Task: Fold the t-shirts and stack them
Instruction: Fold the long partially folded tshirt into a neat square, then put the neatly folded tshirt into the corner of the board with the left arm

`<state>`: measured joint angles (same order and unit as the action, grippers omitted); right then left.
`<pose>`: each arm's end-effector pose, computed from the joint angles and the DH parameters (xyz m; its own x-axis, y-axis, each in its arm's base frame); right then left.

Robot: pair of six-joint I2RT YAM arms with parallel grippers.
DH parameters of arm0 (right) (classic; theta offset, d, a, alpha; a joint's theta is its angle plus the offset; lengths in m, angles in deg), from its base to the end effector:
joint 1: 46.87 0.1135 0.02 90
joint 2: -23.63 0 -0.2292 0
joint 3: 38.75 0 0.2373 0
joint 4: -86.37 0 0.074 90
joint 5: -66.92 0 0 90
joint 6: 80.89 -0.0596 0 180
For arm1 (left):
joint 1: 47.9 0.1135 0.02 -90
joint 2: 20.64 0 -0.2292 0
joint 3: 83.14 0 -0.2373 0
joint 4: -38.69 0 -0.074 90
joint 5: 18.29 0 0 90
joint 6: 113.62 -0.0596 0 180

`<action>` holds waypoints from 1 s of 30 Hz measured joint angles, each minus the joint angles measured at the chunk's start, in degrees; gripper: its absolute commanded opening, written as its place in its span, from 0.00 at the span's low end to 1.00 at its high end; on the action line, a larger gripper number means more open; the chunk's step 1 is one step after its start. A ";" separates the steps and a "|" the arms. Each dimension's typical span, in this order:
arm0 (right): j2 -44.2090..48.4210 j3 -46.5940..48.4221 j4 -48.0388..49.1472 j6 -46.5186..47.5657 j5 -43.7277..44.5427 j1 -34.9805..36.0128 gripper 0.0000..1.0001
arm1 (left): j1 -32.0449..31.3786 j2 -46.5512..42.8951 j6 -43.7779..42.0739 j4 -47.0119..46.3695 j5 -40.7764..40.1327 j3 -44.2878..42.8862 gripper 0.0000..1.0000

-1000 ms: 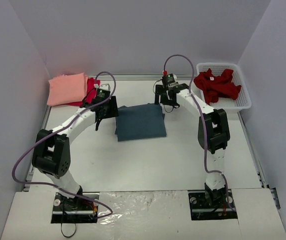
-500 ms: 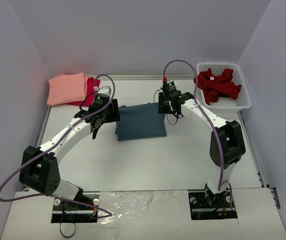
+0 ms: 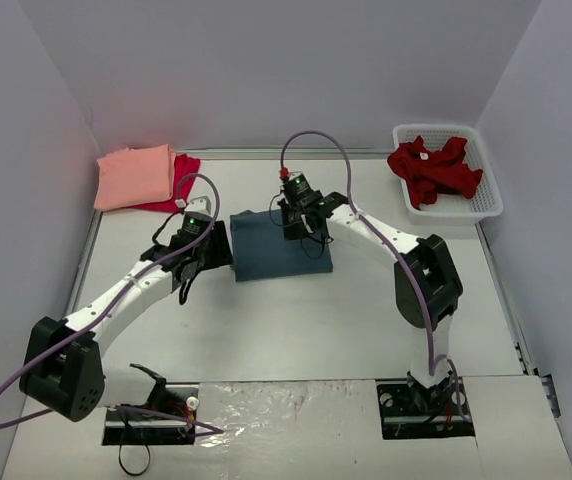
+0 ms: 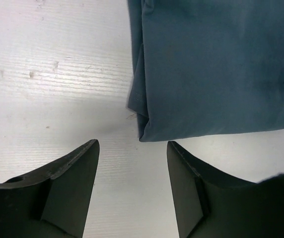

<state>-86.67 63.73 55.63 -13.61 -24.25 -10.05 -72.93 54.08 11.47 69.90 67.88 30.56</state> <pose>0.3508 0.2641 0.2129 -0.6966 -0.0392 -0.7164 -0.3717 0.8737 0.3138 0.2709 -0.1221 0.2147 -0.6888 -0.3114 -0.6547 -0.0249 0.9127 -0.4079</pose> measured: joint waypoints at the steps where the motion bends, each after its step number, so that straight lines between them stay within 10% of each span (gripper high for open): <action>1: -0.94 0.59 0.02 -0.07 -0.31 0.44 0.00 | 0.02 -0.70 0.15 0.09 -0.35 0.28 0.55; 28: -13.88 5.60 1.14 -1.66 -1.36 6.80 0.00 | 3.02 -4.92 1.38 1.14 -3.52 4.68 0.55; 30: -13.88 5.64 1.14 -1.66 -1.25 6.80 0.11 | 3.17 -5.14 1.42 1.16 -3.52 4.68 0.55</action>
<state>-100.55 69.37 56.76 -15.27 -25.50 -3.25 -69.76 48.95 12.89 71.05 64.36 35.24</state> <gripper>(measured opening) 0.004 0.553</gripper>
